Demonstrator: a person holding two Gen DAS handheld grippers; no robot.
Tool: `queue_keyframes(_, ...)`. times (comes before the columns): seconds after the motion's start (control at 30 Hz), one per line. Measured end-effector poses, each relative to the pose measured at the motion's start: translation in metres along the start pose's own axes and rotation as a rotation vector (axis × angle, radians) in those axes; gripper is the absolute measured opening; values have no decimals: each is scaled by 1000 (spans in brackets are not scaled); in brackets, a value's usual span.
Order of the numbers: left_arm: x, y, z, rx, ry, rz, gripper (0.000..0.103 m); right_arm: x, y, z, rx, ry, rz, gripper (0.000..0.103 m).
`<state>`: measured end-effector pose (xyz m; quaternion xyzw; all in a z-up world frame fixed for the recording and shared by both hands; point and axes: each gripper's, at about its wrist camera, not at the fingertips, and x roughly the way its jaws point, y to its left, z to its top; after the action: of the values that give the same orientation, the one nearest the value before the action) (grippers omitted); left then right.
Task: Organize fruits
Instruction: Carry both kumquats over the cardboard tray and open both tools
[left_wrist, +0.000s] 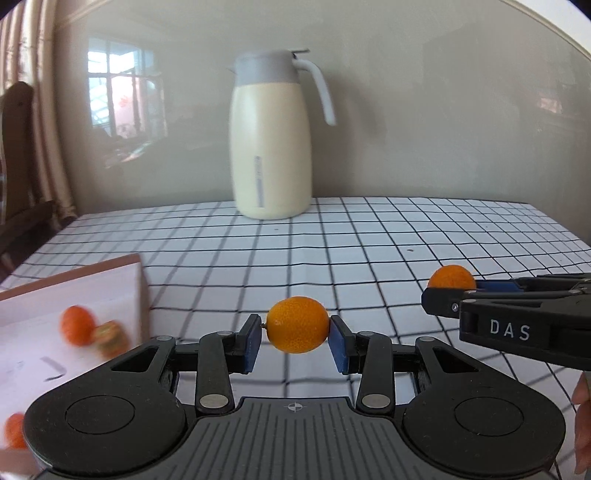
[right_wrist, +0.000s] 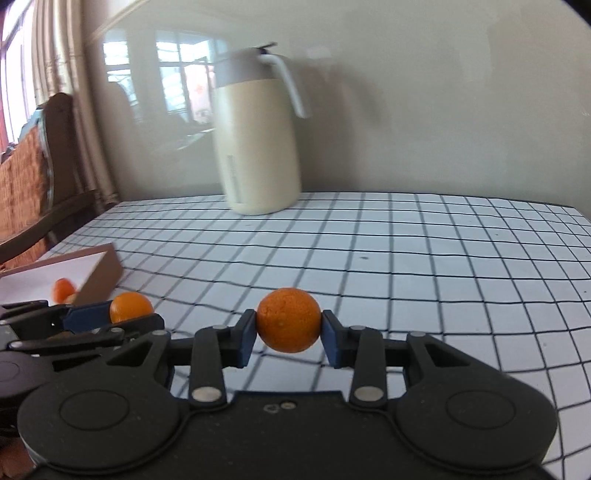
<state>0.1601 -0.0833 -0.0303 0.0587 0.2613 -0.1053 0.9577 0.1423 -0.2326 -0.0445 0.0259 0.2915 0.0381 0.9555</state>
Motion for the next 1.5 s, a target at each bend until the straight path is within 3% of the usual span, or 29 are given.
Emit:
queue_keyframes(0.83, -103, 110, -44, -130, -67, 219, 40, -22, 131, -9, -145, -47, 263, 29)
queue_keyframes(1.5, -128, 199, -60, -243, -107, 387, 40, -21, 193, -15, -208, -78, 377, 29)
